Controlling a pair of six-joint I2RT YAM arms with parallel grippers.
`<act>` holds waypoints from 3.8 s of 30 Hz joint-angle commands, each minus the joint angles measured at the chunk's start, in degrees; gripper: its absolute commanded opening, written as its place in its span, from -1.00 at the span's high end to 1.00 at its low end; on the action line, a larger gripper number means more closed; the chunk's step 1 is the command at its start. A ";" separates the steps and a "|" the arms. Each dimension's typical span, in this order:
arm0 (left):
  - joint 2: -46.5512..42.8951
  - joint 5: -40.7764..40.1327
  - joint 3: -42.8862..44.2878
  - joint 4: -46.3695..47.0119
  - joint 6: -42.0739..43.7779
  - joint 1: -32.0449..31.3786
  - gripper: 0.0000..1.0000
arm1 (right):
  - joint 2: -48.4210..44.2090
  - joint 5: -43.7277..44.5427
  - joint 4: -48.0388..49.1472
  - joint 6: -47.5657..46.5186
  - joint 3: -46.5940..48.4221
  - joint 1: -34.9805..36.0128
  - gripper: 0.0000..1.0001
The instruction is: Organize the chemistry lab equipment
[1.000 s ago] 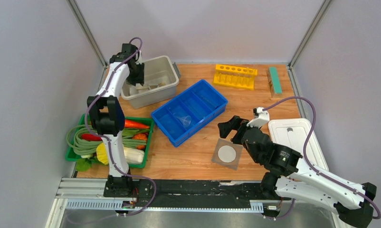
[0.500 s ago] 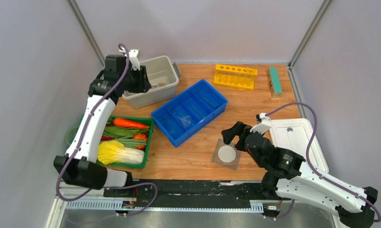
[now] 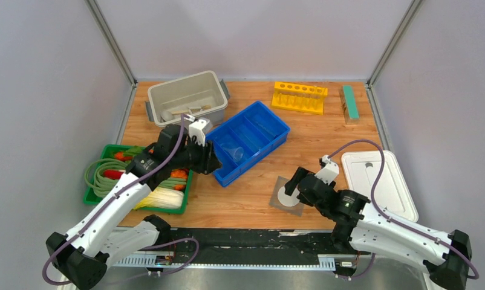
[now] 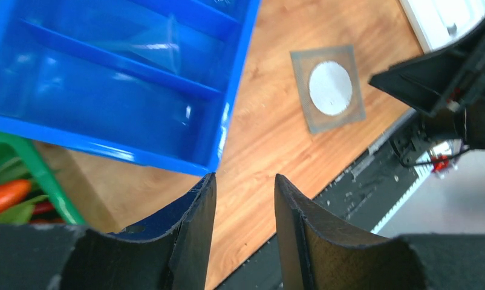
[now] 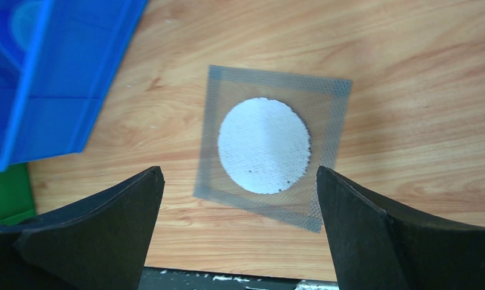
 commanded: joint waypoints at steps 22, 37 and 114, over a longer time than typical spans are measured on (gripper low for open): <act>8.40 -8.66 -21.07 33.14 -23.92 -26.87 -0.01 | 15.31 -19.11 21.11 -3.66 -7.39 -10.47 -0.96; 25.63 -11.82 -20.91 44.23 -31.66 -31.52 -0.01 | -2.26 -21.23 26.05 11.02 -17.59 -10.47 -0.81; 36.63 -11.30 -29.25 78.68 -46.43 -33.02 1.00 | -4.99 -20.53 25.09 11.20 -18.83 -10.38 -0.84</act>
